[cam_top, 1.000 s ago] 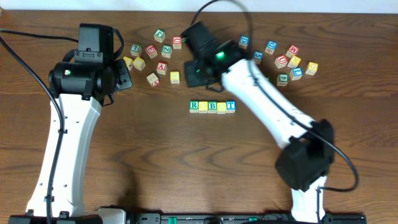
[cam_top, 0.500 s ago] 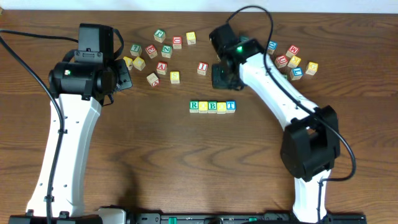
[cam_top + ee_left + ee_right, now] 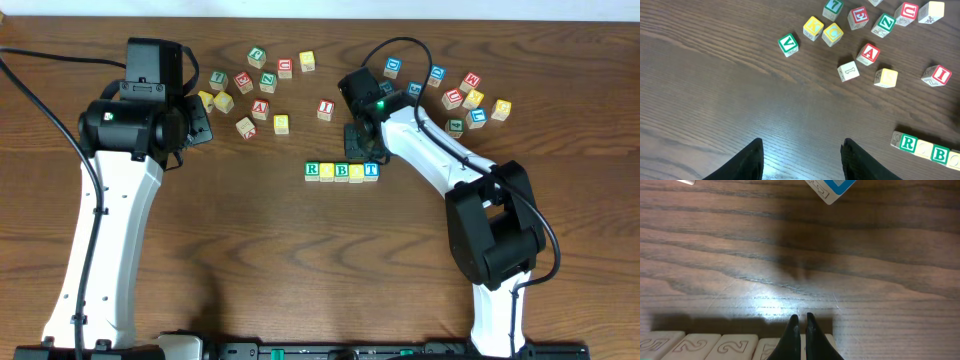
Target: Spell out ROBOT
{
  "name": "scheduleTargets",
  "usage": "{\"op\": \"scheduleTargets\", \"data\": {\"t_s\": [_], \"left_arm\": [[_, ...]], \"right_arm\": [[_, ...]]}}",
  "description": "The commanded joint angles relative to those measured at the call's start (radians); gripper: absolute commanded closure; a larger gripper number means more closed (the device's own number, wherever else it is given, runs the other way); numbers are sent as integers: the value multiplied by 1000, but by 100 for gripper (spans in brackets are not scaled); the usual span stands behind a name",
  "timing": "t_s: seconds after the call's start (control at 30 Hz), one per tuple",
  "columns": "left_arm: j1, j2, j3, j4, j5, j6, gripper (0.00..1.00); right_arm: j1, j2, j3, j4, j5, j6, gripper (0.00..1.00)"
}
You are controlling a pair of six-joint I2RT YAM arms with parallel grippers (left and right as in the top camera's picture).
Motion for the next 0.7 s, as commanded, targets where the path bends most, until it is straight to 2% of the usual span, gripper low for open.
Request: {"op": "scheduleTargets", "data": {"t_s": [0.0, 0.67], "left_arm": [[0, 3, 21, -5, -6, -5, 51], [0, 3, 21, -5, -6, -5, 51]], "right_arm": [[0, 1, -33, 22, 25, 15, 99], [0, 3, -54, 34, 24, 22, 99]]}}
